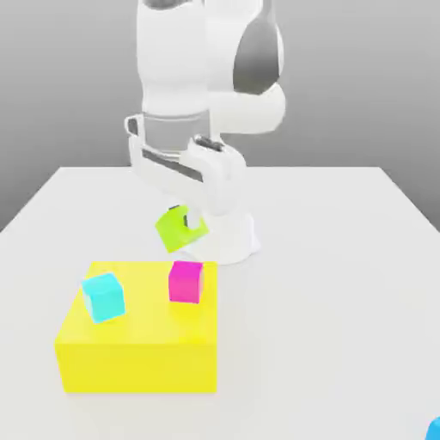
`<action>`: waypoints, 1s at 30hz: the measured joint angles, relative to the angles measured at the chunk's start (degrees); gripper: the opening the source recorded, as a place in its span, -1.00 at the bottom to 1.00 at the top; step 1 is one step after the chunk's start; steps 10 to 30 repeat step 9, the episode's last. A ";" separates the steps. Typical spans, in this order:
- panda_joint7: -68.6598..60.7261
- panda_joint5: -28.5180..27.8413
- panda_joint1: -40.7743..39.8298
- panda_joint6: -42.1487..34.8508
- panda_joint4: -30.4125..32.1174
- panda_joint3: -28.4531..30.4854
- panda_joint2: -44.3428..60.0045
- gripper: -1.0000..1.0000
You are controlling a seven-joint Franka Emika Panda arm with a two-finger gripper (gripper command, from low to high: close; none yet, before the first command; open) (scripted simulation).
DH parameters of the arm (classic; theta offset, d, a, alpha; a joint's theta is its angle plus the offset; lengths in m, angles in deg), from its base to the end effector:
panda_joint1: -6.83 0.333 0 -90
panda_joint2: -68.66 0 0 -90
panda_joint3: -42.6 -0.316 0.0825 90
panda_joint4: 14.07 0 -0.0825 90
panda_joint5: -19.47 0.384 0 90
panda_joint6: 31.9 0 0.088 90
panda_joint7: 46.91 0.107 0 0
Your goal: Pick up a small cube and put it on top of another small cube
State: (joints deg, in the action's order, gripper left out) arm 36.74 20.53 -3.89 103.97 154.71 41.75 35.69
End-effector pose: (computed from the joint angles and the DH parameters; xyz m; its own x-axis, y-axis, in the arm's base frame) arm 0.3074 -0.0542 0.3182 -0.0770 -0.9970 -0.0047 -0.9970 0.0770 -0.0015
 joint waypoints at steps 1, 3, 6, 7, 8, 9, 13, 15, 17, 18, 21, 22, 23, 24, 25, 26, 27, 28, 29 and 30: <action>0.07 0.00 -0.05 2.35 0.72 -0.09 1.62 -1.00; 0.15 -0.01 -0.14 7.14 2.10 -0.28 5.05 1.00; 0.14 0.00 -0.14 7.15 2.09 -0.28 5.05 1.00; 0.14 0.00 -0.14 7.15 2.09 -0.28 5.05 1.00; 0.14 0.00 -0.14 7.15 2.09 -0.28 5.05 1.00; 0.19 -0.05 -0.17 8.32 2.43 -0.33 5.91 1.00; 0.19 -0.05 -0.17 8.32 2.43 -0.33 5.91 1.00; 0.19 -0.05 -0.17 8.32 2.43 -0.33 5.91 1.00; 0.19 -0.05 -0.17 8.32 2.43 -0.33 5.91 1.00; 0.19 -0.05 -0.17 8.32 2.43 -0.33 5.91 1.00; 0.19 -0.05 -0.17 8.32 2.43 -0.33 5.91 1.00; 0.19 -0.05 -0.17 8.32 2.43 -0.33 5.91 1.00; 0.19 -0.05 -0.17 8.32 2.43 -0.33 5.91 1.00; 0.19 -0.05 -0.17 8.32 2.43 -0.33 5.91 1.00; 0.19 -0.05 -0.17 8.32 2.43 -0.33 5.91 1.00; 0.19 -0.05 -0.17 8.32 2.43 -0.33 5.91 1.00; 0.19 -0.05 -0.17 8.32 2.43 -0.33 5.91 1.00; 0.19 -0.05 -0.17 8.32 2.43 -0.33 5.91 1.00; 0.19 -0.05 -0.17 8.32 2.43 -0.33 5.91 1.00; 0.19 -0.05 -0.17 8.32 2.43 -0.33 5.91 1.00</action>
